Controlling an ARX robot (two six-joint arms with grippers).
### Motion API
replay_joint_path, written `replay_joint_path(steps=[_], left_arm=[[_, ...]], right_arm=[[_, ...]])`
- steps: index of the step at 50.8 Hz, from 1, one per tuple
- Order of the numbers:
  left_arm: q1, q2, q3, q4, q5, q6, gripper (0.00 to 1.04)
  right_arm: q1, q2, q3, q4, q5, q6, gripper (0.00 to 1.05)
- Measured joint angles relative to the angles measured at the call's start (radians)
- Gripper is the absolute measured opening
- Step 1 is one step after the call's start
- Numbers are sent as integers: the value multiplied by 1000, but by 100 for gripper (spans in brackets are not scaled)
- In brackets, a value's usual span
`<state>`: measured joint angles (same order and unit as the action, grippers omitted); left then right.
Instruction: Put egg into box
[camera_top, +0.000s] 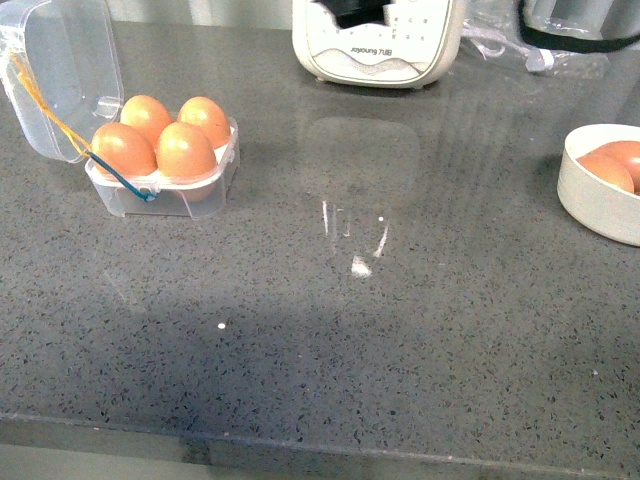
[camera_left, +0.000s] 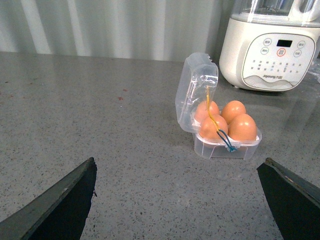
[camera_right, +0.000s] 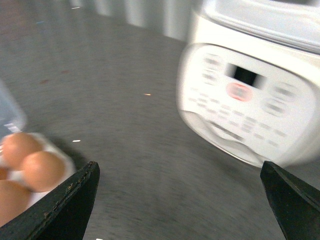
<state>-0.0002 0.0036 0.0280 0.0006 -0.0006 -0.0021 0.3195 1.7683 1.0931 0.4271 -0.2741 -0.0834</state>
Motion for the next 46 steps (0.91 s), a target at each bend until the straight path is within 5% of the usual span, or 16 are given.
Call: replay_joint_path(steps=[13,25,27,30,35,46], left_arm=[[0,0,0,0,0,0,98],[0,0,0,0,0,0,98],[0,0,0,0,0,0,98],[0,0,0,0,0,0,98],[0,0,0,0,0,0,98],[0,0,0,0,0,0,98]], right_arm=[[-234,-167,-316,184,325,87,97],[-392,-354,-562,438,538,-55,97],[-406,-375,-586,461,525,-73,97],[-446,-457,-640,410,323,-29,85],[-446,-581,-716,330,175,30,71],[-363,-891,-860,225,254,69,25]])
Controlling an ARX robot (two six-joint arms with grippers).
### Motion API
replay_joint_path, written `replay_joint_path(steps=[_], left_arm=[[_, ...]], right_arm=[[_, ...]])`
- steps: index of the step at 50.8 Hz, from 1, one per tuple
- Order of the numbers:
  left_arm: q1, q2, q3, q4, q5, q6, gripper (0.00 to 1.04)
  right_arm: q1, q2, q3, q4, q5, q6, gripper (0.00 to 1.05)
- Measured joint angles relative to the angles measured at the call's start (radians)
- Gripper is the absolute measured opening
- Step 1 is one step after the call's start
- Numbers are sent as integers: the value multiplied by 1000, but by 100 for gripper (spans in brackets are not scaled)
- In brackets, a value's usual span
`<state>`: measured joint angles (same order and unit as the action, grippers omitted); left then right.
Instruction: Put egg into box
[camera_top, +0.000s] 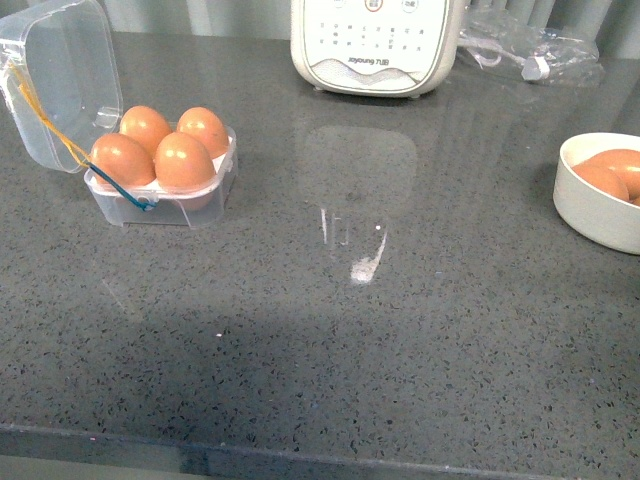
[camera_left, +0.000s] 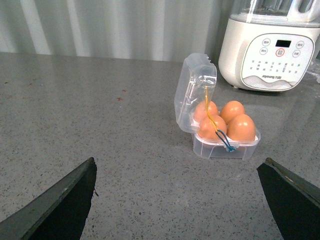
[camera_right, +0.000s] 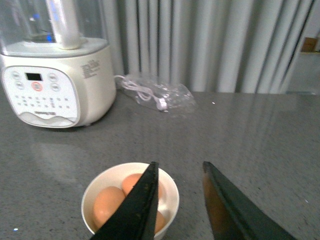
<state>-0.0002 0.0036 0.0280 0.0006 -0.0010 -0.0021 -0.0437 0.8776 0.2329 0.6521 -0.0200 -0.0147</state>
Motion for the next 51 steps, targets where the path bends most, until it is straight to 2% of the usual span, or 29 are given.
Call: replay_joint_path(steps=[7,51], left_arm=[[0,0,0,0,0,0,98],[0,0,0,0,0,0,98]], right_arm=[[39,-59,-64,-17,16,2,3],[42,-458,-227,-236,19,4,3]])
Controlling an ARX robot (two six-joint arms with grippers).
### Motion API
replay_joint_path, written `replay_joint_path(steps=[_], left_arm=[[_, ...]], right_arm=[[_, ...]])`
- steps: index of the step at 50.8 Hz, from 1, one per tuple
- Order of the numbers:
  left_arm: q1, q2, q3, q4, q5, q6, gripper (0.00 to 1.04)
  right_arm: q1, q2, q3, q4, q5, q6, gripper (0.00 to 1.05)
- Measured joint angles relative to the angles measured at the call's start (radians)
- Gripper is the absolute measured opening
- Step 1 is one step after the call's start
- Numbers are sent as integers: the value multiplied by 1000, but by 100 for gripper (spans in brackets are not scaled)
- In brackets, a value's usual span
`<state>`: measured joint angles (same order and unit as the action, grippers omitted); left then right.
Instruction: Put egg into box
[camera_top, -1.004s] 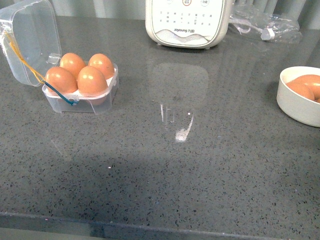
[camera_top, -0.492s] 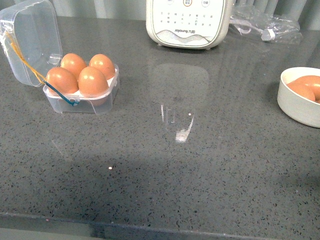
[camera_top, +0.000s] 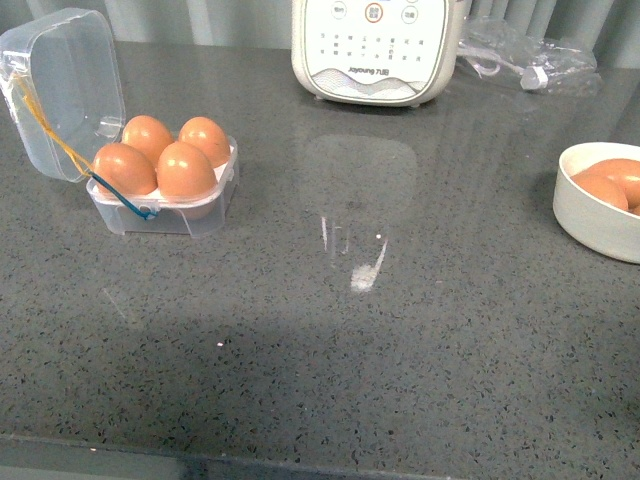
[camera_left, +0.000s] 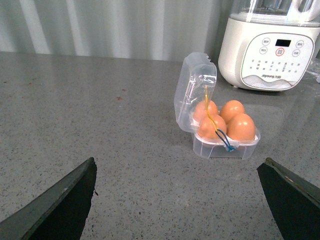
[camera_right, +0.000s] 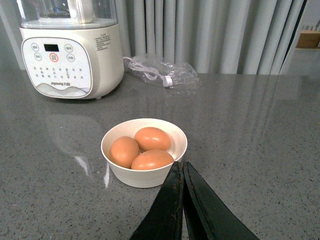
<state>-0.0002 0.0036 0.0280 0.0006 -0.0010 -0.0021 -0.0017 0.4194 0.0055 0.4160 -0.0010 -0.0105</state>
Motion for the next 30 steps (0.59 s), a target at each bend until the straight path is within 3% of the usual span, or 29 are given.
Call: replay_joint_path(steps=[30], left_arm=[[0,0,0,0,0,0,98]], right_arm=[[0,-230,0,-224,0,0,3]])
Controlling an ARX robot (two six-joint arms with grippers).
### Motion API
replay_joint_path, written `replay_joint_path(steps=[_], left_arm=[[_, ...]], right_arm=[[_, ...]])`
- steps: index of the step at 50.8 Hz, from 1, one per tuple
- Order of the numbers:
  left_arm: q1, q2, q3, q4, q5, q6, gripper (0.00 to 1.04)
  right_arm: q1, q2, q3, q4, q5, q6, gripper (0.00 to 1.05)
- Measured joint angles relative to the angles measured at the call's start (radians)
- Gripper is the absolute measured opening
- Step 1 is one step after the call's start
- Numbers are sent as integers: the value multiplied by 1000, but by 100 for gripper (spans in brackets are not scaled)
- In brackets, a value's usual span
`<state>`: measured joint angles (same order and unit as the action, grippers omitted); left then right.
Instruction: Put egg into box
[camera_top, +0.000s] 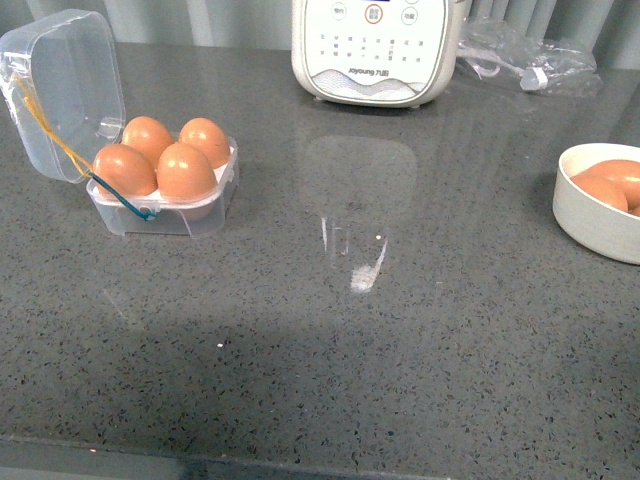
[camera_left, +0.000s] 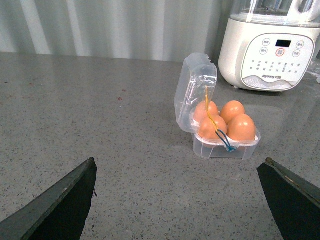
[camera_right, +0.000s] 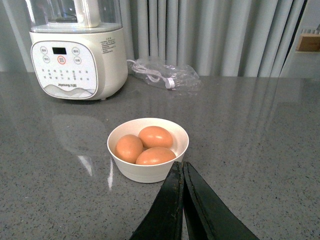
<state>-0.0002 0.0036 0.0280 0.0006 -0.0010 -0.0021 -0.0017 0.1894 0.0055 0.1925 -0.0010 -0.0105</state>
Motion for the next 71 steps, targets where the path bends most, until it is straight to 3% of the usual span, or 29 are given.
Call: replay_joint_path(steps=[9,27,53,58,71], left_arm=[[0,0,0,0,0,0,98],[0,0,0,0,0,0,98],[0,0,0,0,0,0,98],[0,0,0,0,0,0,98],[0,27,14,-45,9,1,98]], right_arm=[[0,-156,1,-185,0,0,3],[0,-185,1,-192,0,0,3],[0,-185,1,-192,0,0,77],[0,-185,1,-192,0,0,98],[0,-185,1,-192,0,1,97]])
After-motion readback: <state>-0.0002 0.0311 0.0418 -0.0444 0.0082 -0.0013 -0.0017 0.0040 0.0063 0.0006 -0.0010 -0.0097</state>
